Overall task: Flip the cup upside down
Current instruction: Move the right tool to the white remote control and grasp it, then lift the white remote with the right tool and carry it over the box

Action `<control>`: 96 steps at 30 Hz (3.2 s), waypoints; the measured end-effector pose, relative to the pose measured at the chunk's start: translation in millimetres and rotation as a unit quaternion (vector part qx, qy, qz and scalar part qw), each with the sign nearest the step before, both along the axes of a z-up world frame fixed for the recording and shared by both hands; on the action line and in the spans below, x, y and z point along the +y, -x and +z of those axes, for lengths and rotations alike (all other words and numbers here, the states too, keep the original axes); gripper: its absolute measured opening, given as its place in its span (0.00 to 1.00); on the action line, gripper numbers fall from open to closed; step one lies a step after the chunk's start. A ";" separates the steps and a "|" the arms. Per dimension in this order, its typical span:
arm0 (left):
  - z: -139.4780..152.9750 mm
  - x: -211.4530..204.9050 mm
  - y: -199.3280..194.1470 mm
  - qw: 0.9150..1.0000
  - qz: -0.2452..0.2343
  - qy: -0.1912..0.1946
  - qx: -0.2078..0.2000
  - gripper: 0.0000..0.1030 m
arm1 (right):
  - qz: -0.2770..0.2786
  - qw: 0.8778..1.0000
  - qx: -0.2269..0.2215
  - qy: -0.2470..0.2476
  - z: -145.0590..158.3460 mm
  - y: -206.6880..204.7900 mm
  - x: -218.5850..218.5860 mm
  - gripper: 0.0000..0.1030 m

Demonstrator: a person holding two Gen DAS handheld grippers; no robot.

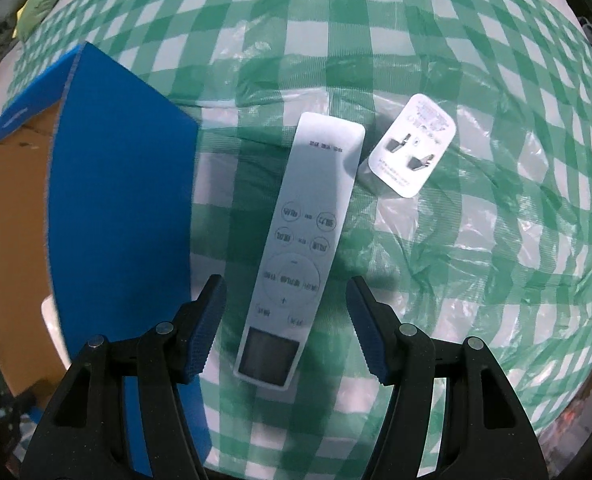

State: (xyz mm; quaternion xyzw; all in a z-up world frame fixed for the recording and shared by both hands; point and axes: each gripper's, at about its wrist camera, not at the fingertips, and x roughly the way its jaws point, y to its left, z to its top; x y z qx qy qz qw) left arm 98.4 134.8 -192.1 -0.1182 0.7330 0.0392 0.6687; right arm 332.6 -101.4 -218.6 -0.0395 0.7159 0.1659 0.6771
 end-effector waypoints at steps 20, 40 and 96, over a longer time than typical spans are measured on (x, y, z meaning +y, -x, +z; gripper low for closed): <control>0.3 -0.6 1.4 1.000 -0.003 0.000 0.000 0.07 | 0.013 0.998 -0.018 0.057 -27.2 7.9 39.5 0.42; -1.0 -1.5 2.3 1.000 -0.005 -0.003 -0.001 0.07 | 0.061 0.998 -0.016 0.028 -12.6 73.9 -17.3 0.38; -5.2 5.2 1.7 1.000 -0.006 -0.007 0.000 0.07 | 0.149 0.980 -0.102 -0.078 152.7 83.3 72.6 0.38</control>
